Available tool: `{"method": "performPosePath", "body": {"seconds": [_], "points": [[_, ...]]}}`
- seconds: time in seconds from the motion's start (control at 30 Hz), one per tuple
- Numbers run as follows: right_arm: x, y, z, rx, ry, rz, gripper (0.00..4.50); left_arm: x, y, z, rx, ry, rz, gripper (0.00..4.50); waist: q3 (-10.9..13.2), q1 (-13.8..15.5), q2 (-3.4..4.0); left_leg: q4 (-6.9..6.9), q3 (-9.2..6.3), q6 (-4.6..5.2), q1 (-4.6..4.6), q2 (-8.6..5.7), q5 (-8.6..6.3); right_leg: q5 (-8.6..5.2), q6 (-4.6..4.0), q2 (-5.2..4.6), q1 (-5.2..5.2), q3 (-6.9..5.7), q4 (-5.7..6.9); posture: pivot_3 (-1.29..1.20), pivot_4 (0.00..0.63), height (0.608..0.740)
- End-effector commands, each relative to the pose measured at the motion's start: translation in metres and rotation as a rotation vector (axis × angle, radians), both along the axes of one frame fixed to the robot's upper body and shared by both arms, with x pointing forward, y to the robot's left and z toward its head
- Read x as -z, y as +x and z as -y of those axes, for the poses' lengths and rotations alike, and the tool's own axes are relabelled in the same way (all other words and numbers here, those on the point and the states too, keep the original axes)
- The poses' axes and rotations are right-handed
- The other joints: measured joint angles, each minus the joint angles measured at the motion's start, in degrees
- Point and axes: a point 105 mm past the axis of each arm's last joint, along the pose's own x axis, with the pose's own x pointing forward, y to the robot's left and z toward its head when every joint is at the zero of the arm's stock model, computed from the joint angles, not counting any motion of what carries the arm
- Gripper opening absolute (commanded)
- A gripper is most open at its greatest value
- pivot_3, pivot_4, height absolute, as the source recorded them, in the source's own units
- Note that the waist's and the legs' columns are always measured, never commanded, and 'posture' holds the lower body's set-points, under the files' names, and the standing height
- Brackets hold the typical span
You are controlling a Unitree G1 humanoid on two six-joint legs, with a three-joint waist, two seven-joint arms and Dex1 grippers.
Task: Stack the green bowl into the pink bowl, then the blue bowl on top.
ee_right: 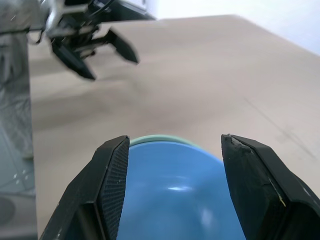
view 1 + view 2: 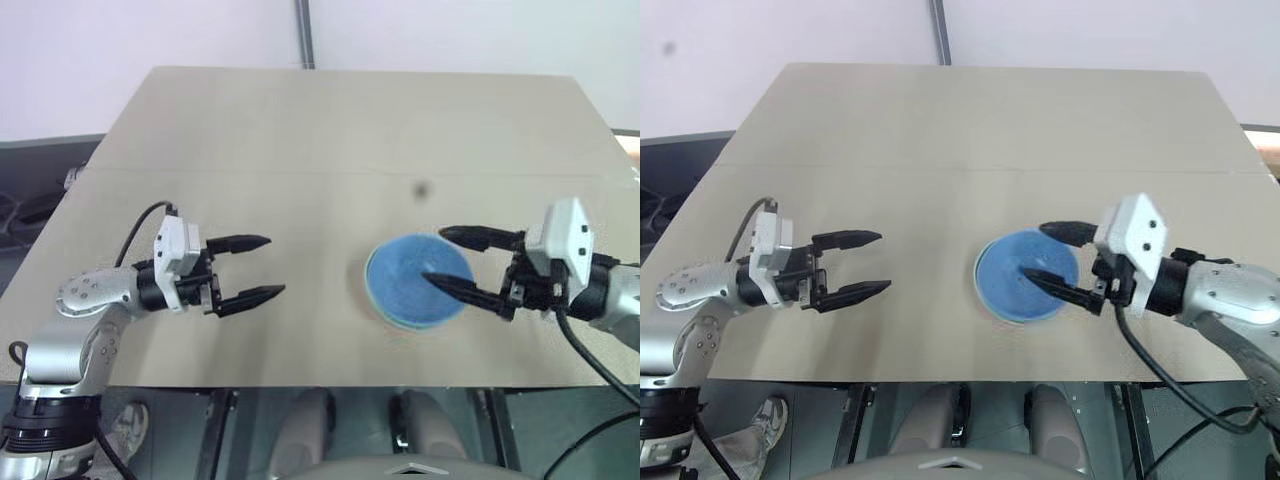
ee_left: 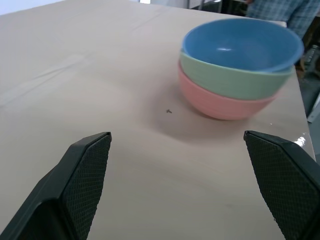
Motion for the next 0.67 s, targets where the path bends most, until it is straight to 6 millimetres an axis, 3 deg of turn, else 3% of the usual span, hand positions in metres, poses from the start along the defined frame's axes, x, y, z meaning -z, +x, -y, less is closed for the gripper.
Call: {"method": "performPosePath", "body": {"seconds": [0.03, 0.1, 0.23, 0.33, 0.47, 0.67], "points": [[-0.015, -0.007, 0.014, 0.034, 0.148, -0.035, 3.2, -0.008, 0.004, 0.001, -0.124, 0.0, 0.148, 4.5, 0.0, 0.21, 0.0, 0.0, -0.01, 0.0, 0.0, 0.0, 0.0, 0.0, 0.0, -0.03, 0.02, 0.02, -0.01, 0.0, 0.15, 0.74], [-0.005, -0.013, 0.026, 0.047, 0.117, -0.112, 3.2, -0.003, -0.006, 0.006, -0.086, -0.011, 0.089, 4.5, 0.0, 0.29, -0.03, -0.02, 0.03, 0.0, 0.0, 0.0, 0.0, 0.01, 0.0, -0.06, 0.04, 0.1, -0.05, 0.0, 0.15, 0.74], [0.025, -0.022, 0.076, 0.168, -0.057, -0.22, 3.2, 0.001, -0.018, 0.005, -0.092, 0.023, 0.066, 4.5, -0.01, 0.83, -0.01, -0.03, 0.04, 0.04, -0.03, 0.0, -0.03, 0.01, 0.0, -0.04, 0.06, 0.08, -0.17, 0.0, 0.15, 0.74], [0.033, -0.03, 0.105, 0.226, -0.119, -0.277, 3.2, 0.004, -0.028, 0.0, -0.076, 0.053, 0.024, 4.5, -0.01, 1.03, 0.01, -0.03, 0.11, 0.07, 0.03, 0.0, -0.04, 0.0, 0.0, 0.11, 0.13, 0.04, -0.24, 0.0, 0.15, 0.74], [0.029, -0.033, 0.115, 0.238, -0.14, -0.274, 4.37, 0.001, -0.034, -0.002, -0.041, 0.067, 0.002, 4.5, -0.02, 0.87, 0.03, 0.01, 0.28, 0.07, 0.17, 0.12, -0.04, 0.03, -0.1, 0.12, 0.14, 0.08, -0.21, 0.0, 0.15, 0.74], [0.029, -0.028, 0.121, 0.265, -0.215, -0.175, 4.45, -0.003, -0.04, -0.001, 0.019, 0.065, -0.025, 4.5, -0.02, 1.0, 0.03, 0.04, 0.29, 0.06, 0.16, 0.23, -0.03, 0.03, -0.24, 0.27, 0.11, 0.1, -0.23, 0.0, 0.15, 0.74]]}}
